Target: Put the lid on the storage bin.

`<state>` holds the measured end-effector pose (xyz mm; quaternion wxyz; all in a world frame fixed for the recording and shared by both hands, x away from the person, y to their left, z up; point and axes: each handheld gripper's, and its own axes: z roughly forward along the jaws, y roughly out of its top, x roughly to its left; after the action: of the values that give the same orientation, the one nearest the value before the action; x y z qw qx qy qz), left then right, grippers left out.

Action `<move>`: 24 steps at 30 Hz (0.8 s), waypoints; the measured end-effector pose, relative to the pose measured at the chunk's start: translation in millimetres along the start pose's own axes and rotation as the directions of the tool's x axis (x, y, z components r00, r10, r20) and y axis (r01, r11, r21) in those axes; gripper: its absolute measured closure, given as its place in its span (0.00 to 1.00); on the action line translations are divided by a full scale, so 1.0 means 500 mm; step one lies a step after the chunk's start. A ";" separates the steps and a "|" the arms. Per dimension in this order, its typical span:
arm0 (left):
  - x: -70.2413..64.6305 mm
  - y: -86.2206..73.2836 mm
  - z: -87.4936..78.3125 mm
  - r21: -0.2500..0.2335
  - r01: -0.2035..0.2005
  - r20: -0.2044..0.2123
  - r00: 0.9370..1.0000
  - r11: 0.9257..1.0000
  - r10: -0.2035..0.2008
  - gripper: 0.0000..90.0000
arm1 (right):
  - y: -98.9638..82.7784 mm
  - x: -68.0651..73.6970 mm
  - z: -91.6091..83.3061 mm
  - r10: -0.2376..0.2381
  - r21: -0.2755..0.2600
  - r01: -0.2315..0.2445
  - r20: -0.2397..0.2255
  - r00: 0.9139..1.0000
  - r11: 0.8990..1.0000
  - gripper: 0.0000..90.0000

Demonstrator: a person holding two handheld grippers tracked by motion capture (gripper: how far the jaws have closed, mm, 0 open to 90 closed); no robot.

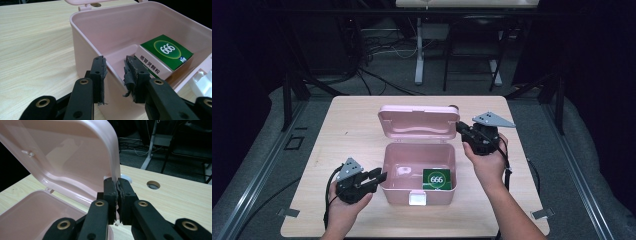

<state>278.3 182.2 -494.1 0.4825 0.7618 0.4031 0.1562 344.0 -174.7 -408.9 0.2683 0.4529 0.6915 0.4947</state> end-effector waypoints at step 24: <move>0.000 0.006 0.002 0.021 -0.012 -0.008 1.000 1.000 0.012 0.73 | -0.057 0.023 -0.045 0.000 -0.049 -0.001 -0.019 1.000 0.999 0.95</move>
<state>280.5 181.0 -492.3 0.4718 0.7685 0.4022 0.1581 310.2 -177.0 -426.1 0.2725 0.4418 0.6815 0.5158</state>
